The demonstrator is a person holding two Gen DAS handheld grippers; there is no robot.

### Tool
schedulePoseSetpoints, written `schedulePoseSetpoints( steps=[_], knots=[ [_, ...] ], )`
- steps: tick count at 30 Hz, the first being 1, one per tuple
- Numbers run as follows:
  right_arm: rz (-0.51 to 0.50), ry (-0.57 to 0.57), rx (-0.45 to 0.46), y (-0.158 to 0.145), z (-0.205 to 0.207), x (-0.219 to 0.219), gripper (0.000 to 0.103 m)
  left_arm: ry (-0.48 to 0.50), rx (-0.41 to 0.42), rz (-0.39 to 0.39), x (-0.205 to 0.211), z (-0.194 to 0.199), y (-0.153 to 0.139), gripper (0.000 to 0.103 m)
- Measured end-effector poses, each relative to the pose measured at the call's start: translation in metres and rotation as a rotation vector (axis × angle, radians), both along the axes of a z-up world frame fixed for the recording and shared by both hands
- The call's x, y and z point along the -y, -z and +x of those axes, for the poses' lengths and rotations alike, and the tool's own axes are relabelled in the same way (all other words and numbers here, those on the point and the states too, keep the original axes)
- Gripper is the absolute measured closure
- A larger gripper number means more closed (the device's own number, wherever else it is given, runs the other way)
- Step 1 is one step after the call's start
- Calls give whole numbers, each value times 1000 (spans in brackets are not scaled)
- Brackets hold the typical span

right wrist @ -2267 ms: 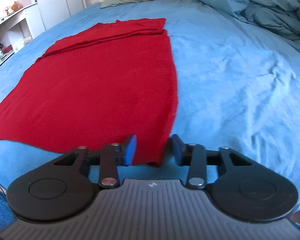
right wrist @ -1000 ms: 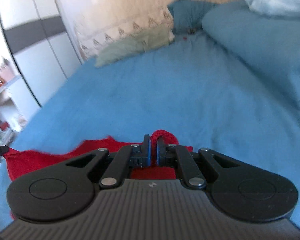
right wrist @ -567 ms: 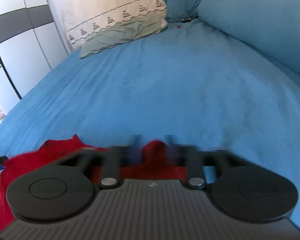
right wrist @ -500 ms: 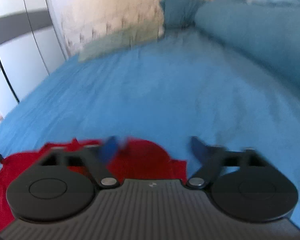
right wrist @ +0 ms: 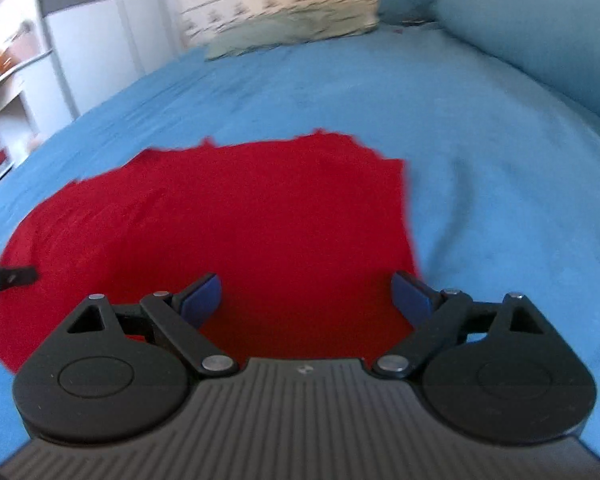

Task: Fold small clothes

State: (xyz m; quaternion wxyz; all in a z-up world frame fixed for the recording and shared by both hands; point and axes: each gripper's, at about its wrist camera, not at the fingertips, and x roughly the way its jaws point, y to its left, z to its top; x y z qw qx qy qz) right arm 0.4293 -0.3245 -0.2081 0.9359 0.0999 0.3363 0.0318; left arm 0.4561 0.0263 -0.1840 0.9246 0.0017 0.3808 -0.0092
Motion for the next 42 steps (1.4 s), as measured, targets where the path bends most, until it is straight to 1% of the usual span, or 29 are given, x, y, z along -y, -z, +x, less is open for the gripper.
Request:
schedulePoseSetpoints(
  steps=[2, 4, 6, 7, 9, 11, 14, 16, 17, 19, 21, 23, 24, 25, 28, 30, 31, 32, 33, 35, 37, 39, 41, 42],
  knots=[
    [28, 18, -18, -7, -4, 13, 0, -10, 0, 22, 7, -5, -8, 0],
    [37, -14, 22, -24, -12, 26, 0, 10, 35, 29, 13, -17, -23, 0],
    [-12, -42, 80, -47, -29, 39, 0, 28, 93, 56, 29, -35, -43, 0],
    [-39, -46, 90, -55, -36, 45, 0, 39, 117, 65, 38, -46, -54, 0],
    [-65, -54, 74, -68, -49, 55, 0, 67, 135, 53, 56, -61, -67, 0],
    [-54, -51, 54, -69, -57, 60, 0, 92, 110, 17, 72, -65, -67, 0],
    [-48, -24, 12, -57, -64, 58, 0, 108, 54, -66, 89, -60, -50, 0],
    [-19, 1, -8, -44, -68, 56, 0, 95, 16, -83, 95, -49, -40, 0],
    [2, 11, -16, -37, -68, 55, 0, 76, 18, -81, 97, -46, -36, 0],
    [37, 22, -22, -23, -66, 52, 7, 60, 26, -71, 98, -44, -32, 0],
    [49, 18, -26, -12, -59, 44, 19, 55, 34, -31, 101, -40, -28, 0],
    [38, 16, -25, -3, -55, 34, 22, 44, 39, 14, 96, -38, -24, 0],
    [28, 20, -15, 0, -55, 30, 23, 38, 37, 22, 93, -37, -22, 0],
    [17, 23, -5, 2, -55, 26, 23, 27, 32, 23, 90, -35, -20, 0],
    [-6, 35, 18, 7, -58, 16, 32, 8, 7, 8, 83, -29, -12, 0],
    [-19, 30, 23, 7, -60, 10, 44, 12, -3, 14, 82, -25, -6, 0],
    [-23, 30, 22, 7, -61, 8, 48, 18, -5, 25, 83, -24, -4, 0],
    [-26, 36, 21, 6, -61, 7, 55, 26, -7, 44, 85, -23, -1, 0],
    [-26, 44, 17, 4, -61, 6, 66, 34, -14, 63, 88, -21, 2, 0],
    [-13, 67, 0, -1, -57, 7, 77, 31, -17, 59, 88, -19, 6, 0],
    [42, 99, -29, -7, -53, 11, 79, 27, -28, 42, 85, -17, 6, 0],
    [113, 137, -48, -19, -50, 16, 80, 46, -40, 31, 82, -17, 2, 0],
    [174, 146, -29, -38, -48, 16, 80, 63, -32, -17, 72, -19, -5, 0],
    [192, 137, -6, -51, -46, 11, 80, 64, -23, -56, 62, -22, -10, 0]
  ],
)
